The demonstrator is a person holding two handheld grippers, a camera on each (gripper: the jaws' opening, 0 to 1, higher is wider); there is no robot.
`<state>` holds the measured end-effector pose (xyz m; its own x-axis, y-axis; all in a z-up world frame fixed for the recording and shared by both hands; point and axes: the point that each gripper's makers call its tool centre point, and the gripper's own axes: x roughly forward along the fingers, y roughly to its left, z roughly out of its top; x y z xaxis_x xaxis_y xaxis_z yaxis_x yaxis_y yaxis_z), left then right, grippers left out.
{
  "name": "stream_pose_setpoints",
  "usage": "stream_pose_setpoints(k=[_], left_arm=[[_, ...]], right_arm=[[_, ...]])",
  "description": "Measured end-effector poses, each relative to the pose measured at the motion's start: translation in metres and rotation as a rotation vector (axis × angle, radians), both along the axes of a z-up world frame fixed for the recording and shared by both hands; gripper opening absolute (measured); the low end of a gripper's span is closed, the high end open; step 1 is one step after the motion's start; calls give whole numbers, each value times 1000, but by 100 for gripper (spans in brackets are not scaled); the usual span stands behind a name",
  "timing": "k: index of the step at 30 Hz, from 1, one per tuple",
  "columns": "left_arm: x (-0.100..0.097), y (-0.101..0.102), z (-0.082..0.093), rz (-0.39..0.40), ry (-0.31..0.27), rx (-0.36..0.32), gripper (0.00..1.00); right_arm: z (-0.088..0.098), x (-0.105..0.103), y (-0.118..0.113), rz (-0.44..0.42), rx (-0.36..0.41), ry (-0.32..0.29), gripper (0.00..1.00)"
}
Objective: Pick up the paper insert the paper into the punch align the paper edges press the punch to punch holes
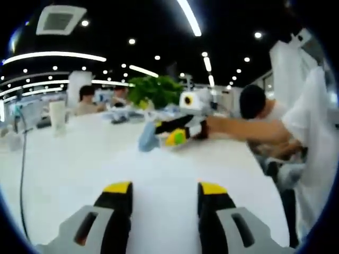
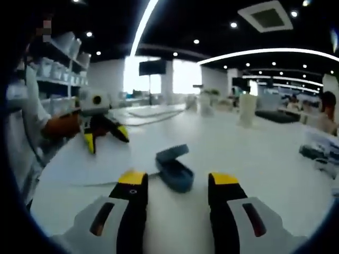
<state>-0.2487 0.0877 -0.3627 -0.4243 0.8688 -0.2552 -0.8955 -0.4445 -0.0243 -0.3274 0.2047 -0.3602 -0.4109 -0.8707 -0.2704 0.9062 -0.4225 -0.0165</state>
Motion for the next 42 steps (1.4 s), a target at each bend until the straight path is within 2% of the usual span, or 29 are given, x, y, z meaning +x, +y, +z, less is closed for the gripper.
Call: stream_pose_setpoints(k=[6,9,16,23,31,42], left_arm=[[5,3,-9,-26,-12,-45,48],[4,3,-9,-27,-10,-49,48],[4,3,-8,-25,-27,-37,48],[0,2,-8,1,-39,-29,44],[-2,2,-7,12,-61,-13,43],[-3,1,-8,12,-60,-13,43]], right_arm=[[-8,-6,-5,118,50,-4,44],[-8,-3,-11,174,46,6,43],[-7,-3,-9,184,42,16,34],[-9,1,-11,206,63,39,25],[-7,2,-12,211,57,47,24],[-6,-16,-11,221,48,50,23]])
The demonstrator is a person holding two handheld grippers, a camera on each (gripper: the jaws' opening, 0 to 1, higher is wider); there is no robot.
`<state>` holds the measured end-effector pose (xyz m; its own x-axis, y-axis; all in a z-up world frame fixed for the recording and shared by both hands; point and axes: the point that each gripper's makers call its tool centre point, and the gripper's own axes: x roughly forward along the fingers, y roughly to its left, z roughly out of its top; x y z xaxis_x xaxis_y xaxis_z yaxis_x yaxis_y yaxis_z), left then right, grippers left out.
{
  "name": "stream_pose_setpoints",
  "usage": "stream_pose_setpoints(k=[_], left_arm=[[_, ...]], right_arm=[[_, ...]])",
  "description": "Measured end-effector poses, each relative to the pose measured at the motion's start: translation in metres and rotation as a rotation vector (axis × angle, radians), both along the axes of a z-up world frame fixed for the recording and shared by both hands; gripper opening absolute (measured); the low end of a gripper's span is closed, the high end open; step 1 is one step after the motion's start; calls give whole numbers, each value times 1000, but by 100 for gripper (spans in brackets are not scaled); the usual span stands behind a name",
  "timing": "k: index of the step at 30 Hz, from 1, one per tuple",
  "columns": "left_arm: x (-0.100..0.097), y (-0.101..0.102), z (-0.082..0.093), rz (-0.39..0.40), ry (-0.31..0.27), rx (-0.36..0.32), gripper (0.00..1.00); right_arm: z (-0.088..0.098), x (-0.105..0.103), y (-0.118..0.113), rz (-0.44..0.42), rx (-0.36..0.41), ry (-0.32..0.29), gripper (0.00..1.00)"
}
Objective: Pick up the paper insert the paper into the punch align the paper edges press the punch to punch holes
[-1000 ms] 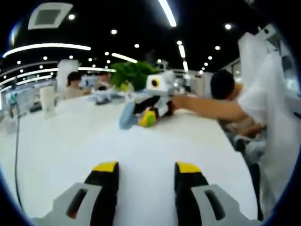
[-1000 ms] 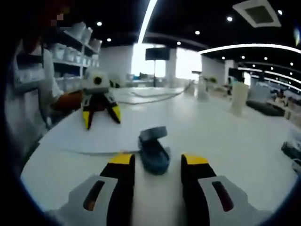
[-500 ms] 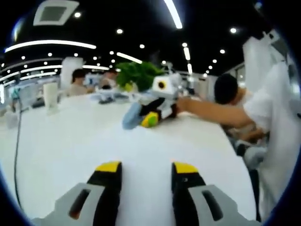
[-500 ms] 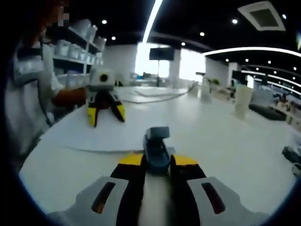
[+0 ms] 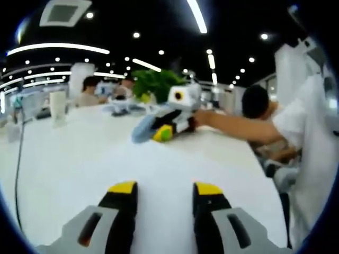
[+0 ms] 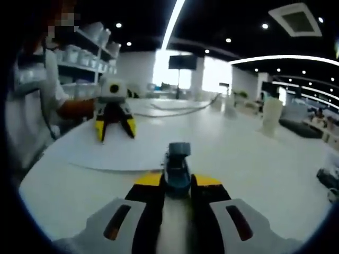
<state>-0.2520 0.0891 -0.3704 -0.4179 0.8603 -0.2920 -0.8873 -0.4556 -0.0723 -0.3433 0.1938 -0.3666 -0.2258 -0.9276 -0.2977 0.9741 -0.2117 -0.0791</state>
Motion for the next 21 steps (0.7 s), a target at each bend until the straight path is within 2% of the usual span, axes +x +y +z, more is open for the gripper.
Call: stream_pose_setpoints(k=[21], left_arm=[[1,1,0,-9,8,-3,46]], right_arm=[[0,1,-1,35,-5,28,23]])
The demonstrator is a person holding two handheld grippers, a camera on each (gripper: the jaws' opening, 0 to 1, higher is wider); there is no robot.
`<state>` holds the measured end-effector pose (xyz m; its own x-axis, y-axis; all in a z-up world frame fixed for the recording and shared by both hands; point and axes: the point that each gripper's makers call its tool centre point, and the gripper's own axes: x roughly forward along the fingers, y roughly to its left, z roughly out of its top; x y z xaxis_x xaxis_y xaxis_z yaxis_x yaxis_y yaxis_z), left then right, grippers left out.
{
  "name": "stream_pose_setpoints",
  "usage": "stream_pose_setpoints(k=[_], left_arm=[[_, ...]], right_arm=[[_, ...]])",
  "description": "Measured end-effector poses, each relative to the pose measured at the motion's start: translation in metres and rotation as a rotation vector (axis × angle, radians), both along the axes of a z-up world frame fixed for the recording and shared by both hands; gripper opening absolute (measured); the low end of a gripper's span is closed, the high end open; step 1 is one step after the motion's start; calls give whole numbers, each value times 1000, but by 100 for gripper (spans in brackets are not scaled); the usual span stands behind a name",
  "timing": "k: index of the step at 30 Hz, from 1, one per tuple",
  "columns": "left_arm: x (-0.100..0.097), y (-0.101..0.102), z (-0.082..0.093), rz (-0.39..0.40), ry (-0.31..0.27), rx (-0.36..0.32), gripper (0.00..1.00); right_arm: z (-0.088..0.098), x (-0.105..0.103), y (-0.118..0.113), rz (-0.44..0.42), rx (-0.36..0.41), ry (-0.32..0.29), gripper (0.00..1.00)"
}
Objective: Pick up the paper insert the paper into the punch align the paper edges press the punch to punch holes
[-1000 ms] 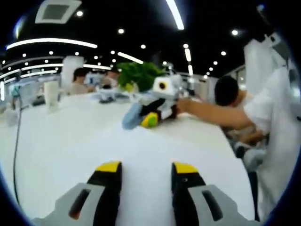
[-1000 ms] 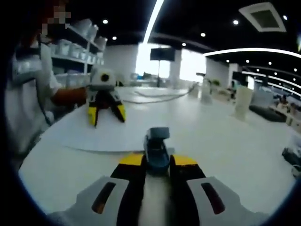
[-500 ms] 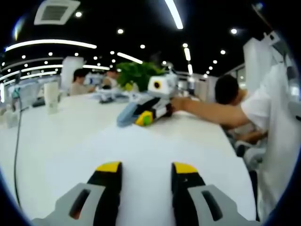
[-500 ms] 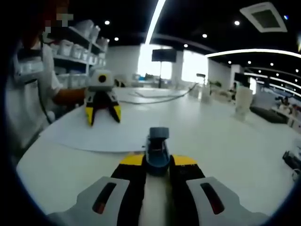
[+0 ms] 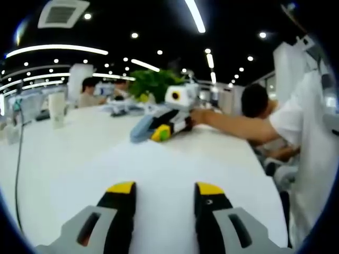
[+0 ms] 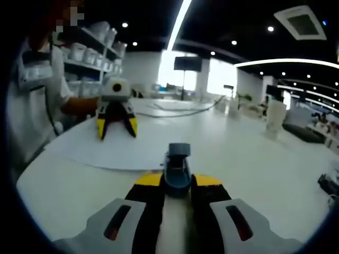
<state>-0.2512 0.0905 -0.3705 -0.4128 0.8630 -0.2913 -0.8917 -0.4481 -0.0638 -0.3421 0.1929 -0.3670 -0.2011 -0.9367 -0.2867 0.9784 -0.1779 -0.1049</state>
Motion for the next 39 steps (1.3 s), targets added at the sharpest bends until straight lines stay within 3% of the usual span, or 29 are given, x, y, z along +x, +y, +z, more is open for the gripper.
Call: stream_pose_setpoints(k=[6,11,16,32,39], left_arm=[[-1,-1,3,0,-4,20,49],[-1,-1,6,3,-13,37,49],[0,0,1,2,-16,9,49],[1,-1,3,-6,-25,24,50],[0,1,34,-24,-17,143,50]], right_arm=[[2,0,5,-29,-13,-21,30],[1,-1,11,-56,-2,-7,28],[-3,-1,11,-57,22,16,23],[0,-3,9,-59,5,15,26],[11,2,18,-99,-64,-19,31]])
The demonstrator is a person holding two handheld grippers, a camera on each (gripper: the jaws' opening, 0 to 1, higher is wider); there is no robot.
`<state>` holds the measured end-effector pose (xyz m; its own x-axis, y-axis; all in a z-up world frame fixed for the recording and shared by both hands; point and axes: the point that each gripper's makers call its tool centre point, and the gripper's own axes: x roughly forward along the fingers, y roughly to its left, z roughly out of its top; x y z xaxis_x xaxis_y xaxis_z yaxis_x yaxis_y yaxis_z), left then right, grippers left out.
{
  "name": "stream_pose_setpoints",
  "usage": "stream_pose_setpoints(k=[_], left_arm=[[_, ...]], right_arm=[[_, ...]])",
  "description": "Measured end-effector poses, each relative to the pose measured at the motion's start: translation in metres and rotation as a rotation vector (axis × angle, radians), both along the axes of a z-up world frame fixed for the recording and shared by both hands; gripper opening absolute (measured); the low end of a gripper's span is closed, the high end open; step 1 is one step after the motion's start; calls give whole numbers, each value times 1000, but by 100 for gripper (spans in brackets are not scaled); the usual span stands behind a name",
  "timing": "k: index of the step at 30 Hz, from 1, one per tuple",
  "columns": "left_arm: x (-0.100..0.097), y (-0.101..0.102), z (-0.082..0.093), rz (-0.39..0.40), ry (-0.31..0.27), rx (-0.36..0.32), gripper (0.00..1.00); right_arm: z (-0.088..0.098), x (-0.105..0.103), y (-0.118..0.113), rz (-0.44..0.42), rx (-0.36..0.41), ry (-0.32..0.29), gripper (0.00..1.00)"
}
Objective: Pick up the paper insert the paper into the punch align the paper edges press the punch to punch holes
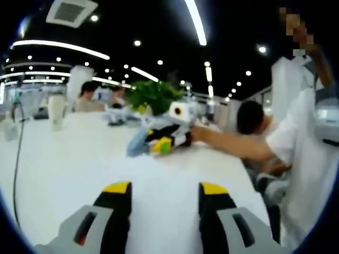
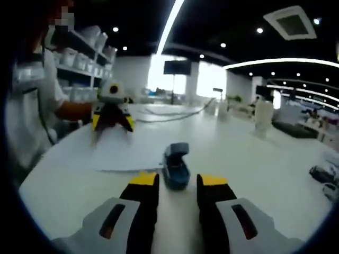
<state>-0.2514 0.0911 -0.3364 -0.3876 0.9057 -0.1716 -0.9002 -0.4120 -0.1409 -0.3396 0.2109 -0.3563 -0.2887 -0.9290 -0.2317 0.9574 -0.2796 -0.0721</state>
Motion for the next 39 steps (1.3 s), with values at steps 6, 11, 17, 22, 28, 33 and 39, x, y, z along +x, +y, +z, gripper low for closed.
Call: stream_pose_setpoints(k=[6,11,17,22,28,33,39], left_arm=[[-35,34,27,-62,117,-107,51],[-65,65,27,-100,131,-135,51],[-87,85,8,-122,104,-125,51],[-103,96,-7,-109,76,-137,49],[-105,107,-16,-146,72,-134,47],[-103,113,-21,-171,92,-148,46],[-106,119,-22,-179,107,-137,43]], right_arm=[[4,0,6,-12,-28,-18,31],[8,-3,9,-29,-58,-38,32],[34,-12,19,-73,-221,-84,32],[38,-20,24,-104,-261,-116,31],[35,-21,25,-113,-254,-127,31],[34,-23,25,-122,-250,-133,31],[32,-25,26,-132,-240,-135,31]])
